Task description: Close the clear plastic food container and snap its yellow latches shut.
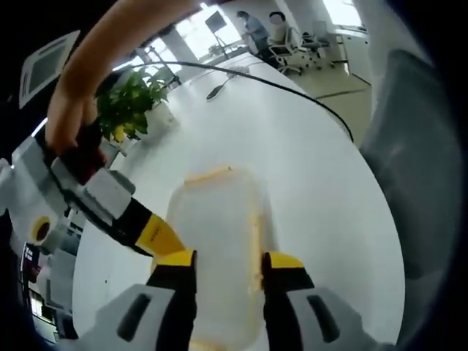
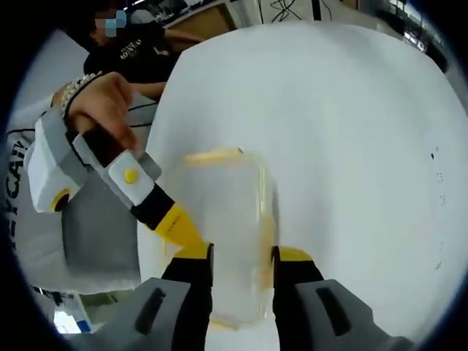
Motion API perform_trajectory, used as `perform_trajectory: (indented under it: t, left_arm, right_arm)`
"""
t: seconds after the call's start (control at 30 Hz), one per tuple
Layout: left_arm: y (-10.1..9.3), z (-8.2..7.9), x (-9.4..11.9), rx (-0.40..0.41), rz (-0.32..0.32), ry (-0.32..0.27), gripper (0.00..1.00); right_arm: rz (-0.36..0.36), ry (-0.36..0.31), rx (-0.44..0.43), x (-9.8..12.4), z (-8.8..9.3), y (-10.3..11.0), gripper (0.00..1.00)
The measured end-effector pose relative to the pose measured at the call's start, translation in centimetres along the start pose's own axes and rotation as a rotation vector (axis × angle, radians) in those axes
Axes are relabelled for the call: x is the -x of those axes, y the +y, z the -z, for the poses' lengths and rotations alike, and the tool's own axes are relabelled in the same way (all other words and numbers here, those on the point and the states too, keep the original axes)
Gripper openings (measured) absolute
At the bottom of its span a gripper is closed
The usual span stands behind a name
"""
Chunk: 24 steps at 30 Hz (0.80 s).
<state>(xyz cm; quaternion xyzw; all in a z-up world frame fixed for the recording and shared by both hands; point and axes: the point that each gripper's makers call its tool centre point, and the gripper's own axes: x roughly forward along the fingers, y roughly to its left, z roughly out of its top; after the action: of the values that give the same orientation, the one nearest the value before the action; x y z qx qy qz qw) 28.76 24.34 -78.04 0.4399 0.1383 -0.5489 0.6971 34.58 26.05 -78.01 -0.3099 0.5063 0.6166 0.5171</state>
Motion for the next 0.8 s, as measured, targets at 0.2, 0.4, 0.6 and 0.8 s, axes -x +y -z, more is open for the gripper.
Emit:
perform_trajectory:
  t: [0.2, 0.4, 0.6, 0.8]
  left_arm:
    - [0.2, -0.3, 0.1, 0.040, -0.004, -0.015, 0.30]
    - [0.3, -0.5, 0.1, 0.085, -0.033, -0.073, 0.30]
    - [0.0, -0.2, 0.4, 0.204, -0.003, -0.094, 0.47]
    - [0.7, -1.5, 2.1, 0.422, -0.059, -0.213, 0.59]
  right_arm:
    - [0.097, -0.062, 0.076, 0.3, -0.3, 0.1, 0.28]
    - [0.202, -0.182, -0.142, 0.9, 0.1, -0.7, 0.26]
    - [0.287, -0.286, -0.173, 2.9, 0.9, 0.3, 0.34]
    - [0.393, -0.403, -0.221, 4.3, 2.1, 1.6, 0.43]
